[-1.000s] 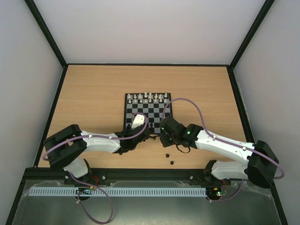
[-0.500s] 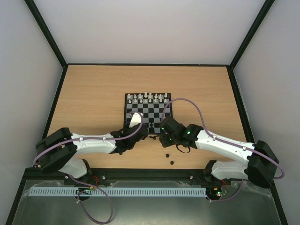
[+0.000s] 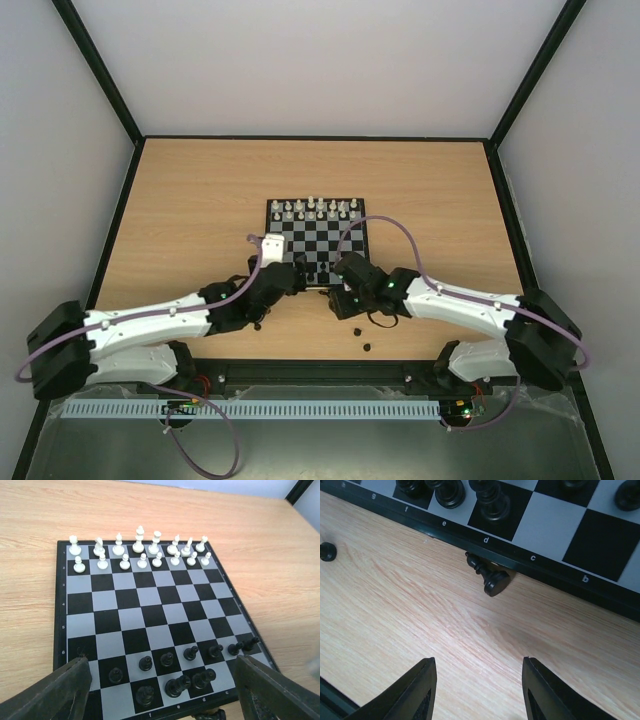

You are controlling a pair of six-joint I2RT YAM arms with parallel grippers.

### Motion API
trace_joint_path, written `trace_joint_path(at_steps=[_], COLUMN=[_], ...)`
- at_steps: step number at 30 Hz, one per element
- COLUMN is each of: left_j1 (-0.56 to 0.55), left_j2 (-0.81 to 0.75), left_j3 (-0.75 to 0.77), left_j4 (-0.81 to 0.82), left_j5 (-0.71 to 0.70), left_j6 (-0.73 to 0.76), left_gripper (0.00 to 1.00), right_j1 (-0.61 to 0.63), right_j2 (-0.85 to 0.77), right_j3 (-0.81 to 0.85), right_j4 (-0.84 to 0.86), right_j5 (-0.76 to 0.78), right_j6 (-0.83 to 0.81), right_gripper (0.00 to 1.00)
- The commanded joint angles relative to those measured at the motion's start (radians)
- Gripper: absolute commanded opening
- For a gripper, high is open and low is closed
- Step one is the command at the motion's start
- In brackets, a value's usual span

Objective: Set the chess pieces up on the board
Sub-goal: Pick up the chessboard from the center of the board.

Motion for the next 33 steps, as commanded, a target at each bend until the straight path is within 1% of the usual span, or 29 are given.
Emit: trace_joint_path(at_steps=[1, 3, 4, 10, 20, 23, 33], left_j1=[-0.014, -0.014, -0.014, -0.015, -0.015, -0.016, -0.015], left_j2=[-0.117, -0.168, -0.19, -0.269, -0.304, -0.312, -0.299], left_j3=[-0.031, -0.044, -0.048, -0.065, -0.079, -0.08, -0.078], left_j4=[-0.109, -0.133, -0.146, -0.188, -0.207, -0.208, -0.198], left_j5=[-0.025, -0.027, -0.029, -0.038, -0.048, -0.05, -0.051], left_j6=[-0.041, -0.049, -0.05, -0.047, -0.045, -0.042, -0.032], left_gripper=[0.86, 0.98, 0.99, 0.99, 0.99, 0.99, 0.99], right_j1=[0.003, 0.003, 0.003, 0.004, 0.004, 0.003, 0.004], right_j2=[0.067, 0.1, 0.118, 0.201, 0.259, 0.267, 0.3], right_j3=[-0.015, -0.009, -0.005, 0.017, 0.044, 0.048, 0.054], right_j4=[0.071, 0.084, 0.09, 0.124, 0.15, 0.158, 0.187], right_j5=[-0.01, 0.005, 0.012, 0.049, 0.116, 0.148, 0.163], right_j6=[-0.014, -0.014, -0.013, -0.001, -0.001, 0.009, 0.014], right_gripper=[0.47, 0.47, 0.47, 0.47, 0.46, 0.41, 0.37])
